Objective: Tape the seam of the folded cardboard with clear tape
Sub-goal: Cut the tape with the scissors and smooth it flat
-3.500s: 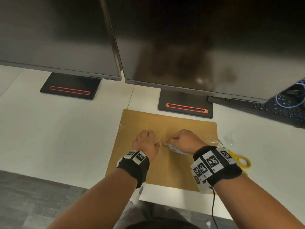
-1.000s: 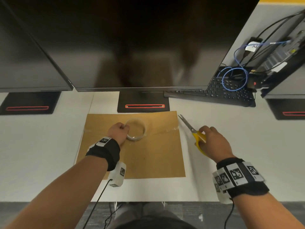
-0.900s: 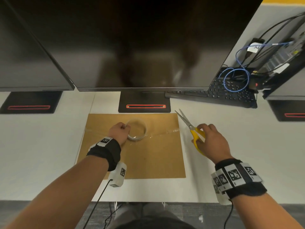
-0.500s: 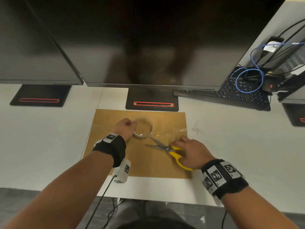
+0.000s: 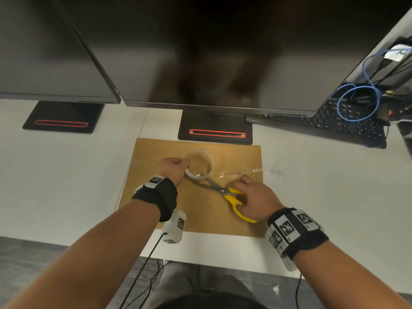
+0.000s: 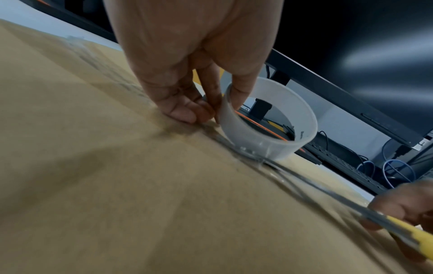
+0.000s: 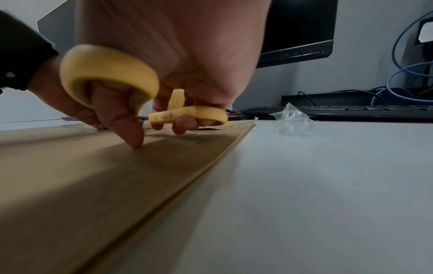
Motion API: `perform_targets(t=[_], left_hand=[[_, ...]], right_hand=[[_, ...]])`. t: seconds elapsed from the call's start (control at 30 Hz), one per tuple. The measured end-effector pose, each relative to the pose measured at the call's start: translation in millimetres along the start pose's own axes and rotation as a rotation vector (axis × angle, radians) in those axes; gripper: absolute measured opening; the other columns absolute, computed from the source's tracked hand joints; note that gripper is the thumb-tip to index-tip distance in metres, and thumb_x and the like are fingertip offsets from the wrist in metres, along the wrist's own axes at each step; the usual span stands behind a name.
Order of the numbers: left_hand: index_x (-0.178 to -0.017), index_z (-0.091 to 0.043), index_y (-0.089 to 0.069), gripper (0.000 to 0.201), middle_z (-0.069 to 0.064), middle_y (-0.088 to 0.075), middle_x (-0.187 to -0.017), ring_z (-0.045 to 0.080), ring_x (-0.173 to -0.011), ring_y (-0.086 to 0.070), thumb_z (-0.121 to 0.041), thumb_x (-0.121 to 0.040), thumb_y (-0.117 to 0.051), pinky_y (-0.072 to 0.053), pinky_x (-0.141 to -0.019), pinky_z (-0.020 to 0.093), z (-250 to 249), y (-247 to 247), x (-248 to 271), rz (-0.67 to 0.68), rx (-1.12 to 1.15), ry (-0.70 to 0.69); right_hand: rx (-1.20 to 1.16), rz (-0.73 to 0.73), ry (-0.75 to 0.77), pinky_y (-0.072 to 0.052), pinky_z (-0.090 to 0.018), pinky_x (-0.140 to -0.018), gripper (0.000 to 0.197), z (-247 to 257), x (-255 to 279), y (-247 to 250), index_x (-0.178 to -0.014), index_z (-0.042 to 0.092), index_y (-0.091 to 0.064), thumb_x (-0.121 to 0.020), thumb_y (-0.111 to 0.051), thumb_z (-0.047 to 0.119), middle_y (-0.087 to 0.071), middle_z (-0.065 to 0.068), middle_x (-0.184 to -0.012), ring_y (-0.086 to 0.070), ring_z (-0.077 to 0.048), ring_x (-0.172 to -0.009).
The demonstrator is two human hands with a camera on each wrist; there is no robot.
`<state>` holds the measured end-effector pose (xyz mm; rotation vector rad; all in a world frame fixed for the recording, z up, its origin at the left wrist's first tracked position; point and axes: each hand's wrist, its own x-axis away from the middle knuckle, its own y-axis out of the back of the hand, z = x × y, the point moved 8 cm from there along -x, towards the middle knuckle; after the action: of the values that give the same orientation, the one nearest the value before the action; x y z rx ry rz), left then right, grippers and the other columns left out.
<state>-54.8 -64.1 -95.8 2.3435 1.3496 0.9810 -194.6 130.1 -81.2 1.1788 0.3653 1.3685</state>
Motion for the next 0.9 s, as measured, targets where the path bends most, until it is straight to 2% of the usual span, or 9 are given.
perform_targets(t=[0.1, 0.17, 0.23, 0.3, 0.33, 0.4, 0.57, 0.77, 0.9], left_hand=[[-0.077, -0.006, -0.073, 0.030, 0.009, -0.067, -0.071, 0.023, -0.068, -0.057, -0.032, -0.085, -0.061, -0.050, -0.071, 0.037, 0.3, -0.2, -0.3, -0.015, 0.029, -0.008], [-0.075, -0.004, -0.071, 0.033, 0.000, -0.059, -0.059, 0.020, -0.062, -0.052, -0.033, -0.086, -0.060, -0.043, -0.064, 0.031, -0.2, -1.0, -0.1, -0.020, 0.017, -0.015], [-0.064, -0.005, -0.066, 0.038, -0.003, -0.051, -0.052, 0.020, -0.058, -0.047, -0.034, -0.087, -0.059, -0.036, -0.062, 0.028, -2.3, -0.9, 0.7, -0.022, -0.020, -0.027], [-0.060, -0.005, -0.063, 0.043, 0.009, -0.058, -0.060, 0.032, -0.066, -0.052, -0.037, -0.088, -0.057, -0.040, -0.063, 0.033, -5.7, -1.2, 0.2, -0.018, -0.077, -0.063], [-0.067, -0.001, -0.065, 0.045, 0.017, -0.064, -0.072, 0.037, -0.075, -0.056, -0.039, -0.089, -0.055, -0.044, -0.068, 0.037, -7.2, -1.4, -0.4, -0.018, -0.118, -0.083], [-0.078, -0.001, -0.068, 0.046, 0.021, -0.067, -0.089, 0.038, -0.086, -0.060, -0.042, -0.091, -0.052, -0.046, -0.073, 0.036, -9.1, -1.9, -1.4, -0.023, -0.185, -0.112], [-0.080, -0.008, -0.069, 0.039, 0.013, -0.067, -0.091, 0.031, -0.087, -0.060, -0.041, -0.092, -0.051, -0.049, -0.079, 0.038, -13.4, -2.8, 1.9, -0.030, -0.218, -0.135], [-0.081, -0.006, -0.069, 0.045, 0.013, -0.066, -0.090, 0.031, -0.086, -0.060, -0.045, -0.093, -0.048, -0.043, -0.070, 0.032, -11.6, -5.5, -2.7, -0.016, -0.263, -0.153], [-0.082, -0.008, -0.070, 0.042, 0.011, -0.067, -0.089, 0.030, -0.086, -0.061, -0.044, -0.092, -0.051, -0.048, -0.075, 0.036, -9.1, -4.7, -4.2, -0.022, -0.220, -0.150]], right_hand=[[0.024, 0.011, 0.012, -0.048, -0.030, -0.077, 0.054, 1.6, -3.5, 1.1, -0.129, 0.033, -0.052, -0.077, -0.064, 0.027, -0.052, 0.003, -0.116, -0.058, -0.026, -0.097], [0.055, 0.024, 0.025, -0.047, -0.029, -0.075, 0.054, 2.1, -5.1, 2.0, -0.130, 0.033, -0.051, -0.078, -0.063, 0.024, -0.052, 0.003, -0.119, -0.058, -0.026, -0.098], [0.099, 0.032, 0.037, -0.045, -0.028, -0.075, 0.055, 2.9, -6.6, 3.3, -0.132, 0.033, -0.050, -0.080, -0.062, 0.023, -0.051, 0.004, -0.122, -0.059, -0.026, -0.099], [0.149, 0.041, 0.045, -0.045, -0.028, -0.076, 0.055, 4.8, -7.0, 4.5, -0.135, 0.033, -0.048, -0.082, -0.060, 0.022, -0.050, 0.005, -0.125, -0.058, -0.025, -0.100], [0.171, 0.045, 0.049, -0.045, -0.028, -0.076, 0.056, 5.8, -6.8, 5.0, -0.136, 0.034, -0.046, -0.083, -0.059, 0.022, -0.050, 0.005, -0.126, -0.058, -0.025, -0.100], [0.208, 0.051, 0.055, -0.045, -0.029, -0.076, 0.057, 7.3, -6.3, 5.8, -0.138, 0.034, -0.044, -0.084, -0.057, 0.021, -0.049, 0.006, -0.127, -0.058, -0.024, -0.099], [0.259, 0.053, 0.059, -0.044, -0.029, -0.075, 0.056, 9.3, -6.1, 7.3, -0.140, 0.035, -0.043, -0.087, -0.053, 0.019, -0.049, 0.007, -0.130, -0.058, -0.025, -0.101], [0.274, 0.055, 0.052, -0.049, -0.030, -0.079, 0.057, 8.3, -8.5, 5.7, -0.140, 0.036, -0.043, -0.087, -0.050, 0.017, -0.048, 0.010, -0.137, -0.059, -0.025, -0.106], [0.276, 0.059, 0.055, -0.050, -0.031, -0.082, 0.057, 8.6, -9.9, 4.8, -0.140, 0.037, -0.043, -0.087, -0.050, 0.017, -0.047, 0.010, -0.140, -0.058, -0.024, -0.110]])
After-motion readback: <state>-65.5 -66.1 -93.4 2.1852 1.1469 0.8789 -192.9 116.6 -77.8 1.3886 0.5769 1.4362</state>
